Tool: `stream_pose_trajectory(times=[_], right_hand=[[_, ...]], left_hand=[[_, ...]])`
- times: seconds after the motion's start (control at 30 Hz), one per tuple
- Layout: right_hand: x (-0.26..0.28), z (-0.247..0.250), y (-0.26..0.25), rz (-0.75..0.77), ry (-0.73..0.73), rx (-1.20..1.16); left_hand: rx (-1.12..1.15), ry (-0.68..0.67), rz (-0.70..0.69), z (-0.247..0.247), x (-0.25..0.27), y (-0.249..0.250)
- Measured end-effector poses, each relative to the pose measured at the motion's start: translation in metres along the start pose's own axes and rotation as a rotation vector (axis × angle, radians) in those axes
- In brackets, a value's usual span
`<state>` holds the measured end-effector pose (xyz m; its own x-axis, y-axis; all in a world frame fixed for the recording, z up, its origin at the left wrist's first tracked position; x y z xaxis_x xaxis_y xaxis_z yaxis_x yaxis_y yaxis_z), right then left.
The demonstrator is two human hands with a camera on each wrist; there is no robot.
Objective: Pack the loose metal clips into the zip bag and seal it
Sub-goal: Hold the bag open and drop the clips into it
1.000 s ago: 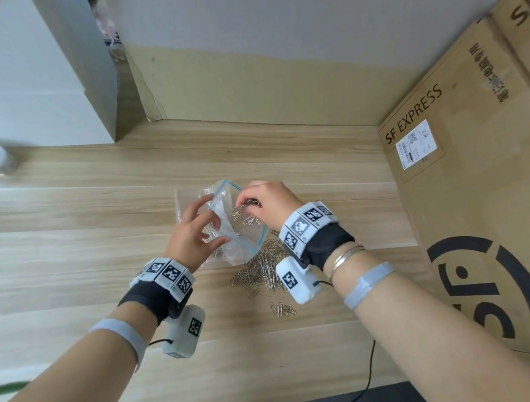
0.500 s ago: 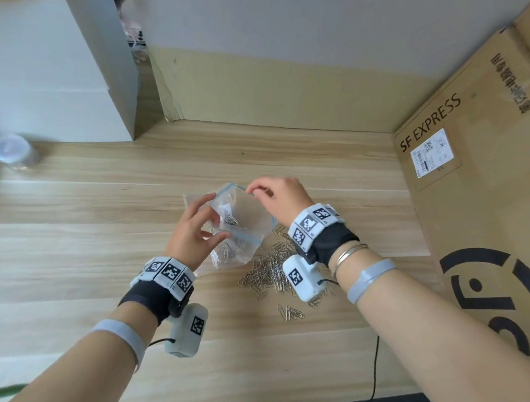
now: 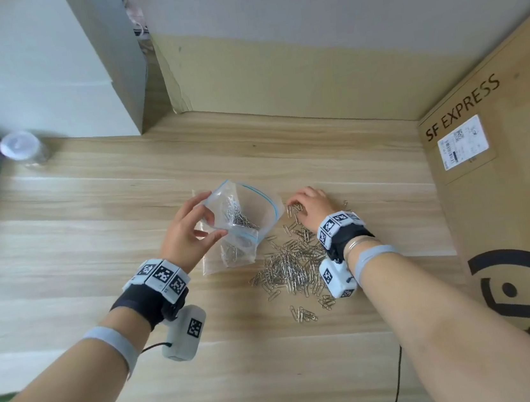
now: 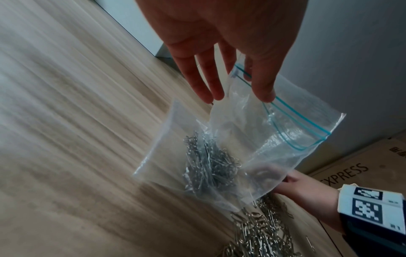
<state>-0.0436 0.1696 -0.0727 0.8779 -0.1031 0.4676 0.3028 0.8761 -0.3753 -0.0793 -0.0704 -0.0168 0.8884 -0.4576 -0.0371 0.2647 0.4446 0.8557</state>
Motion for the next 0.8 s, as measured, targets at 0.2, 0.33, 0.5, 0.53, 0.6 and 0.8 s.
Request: stream_pose_trajectory(times=[0.2,0.33,0.5,0.53,0.6,0.8], right_hand=[[0.033,-0.018,-0.002,0.062,-0.112,0.034],[0.037,-0.017,-0.023,0.16,-0.091,0.003],[0.037,-0.045,-0.064,0.302,-0.244,0.171],[0.037,-0.048,-0.066,0.324,-0.245,0.199],[0.039,-0.051,-0.064,0.371,-0.235,0.208],[0.053,-0.043,-0.046,0.394,-0.25,0.284]], left_hand=[[0.016,-0.047,-0.01,-0.003,-0.006,0.005],[-0.001,-0.049,-0.015,-0.004,-0.007,0.007],[-0.029,-0.023,-0.028,-0.005,-0.007,0.011],[-0.031,-0.022,-0.03,-0.005,-0.007,0.012],[-0.039,-0.026,-0.032,-0.006,-0.007,0.011],[-0.024,-0.017,-0.011,-0.006,-0.005,0.005]])
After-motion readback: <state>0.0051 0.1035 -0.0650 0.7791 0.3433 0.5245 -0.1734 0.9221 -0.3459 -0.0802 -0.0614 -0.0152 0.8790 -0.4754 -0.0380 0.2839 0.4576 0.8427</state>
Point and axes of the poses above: each hand's wrist, its own x-axis away from the middle knuckle, its own z-axis out of the back of the hand, y = z × x, the point moved 9 cm from there along -x, towards the middle knuckle, and after that the axes turned 3 degrees about -x, right-handed, at the moved point
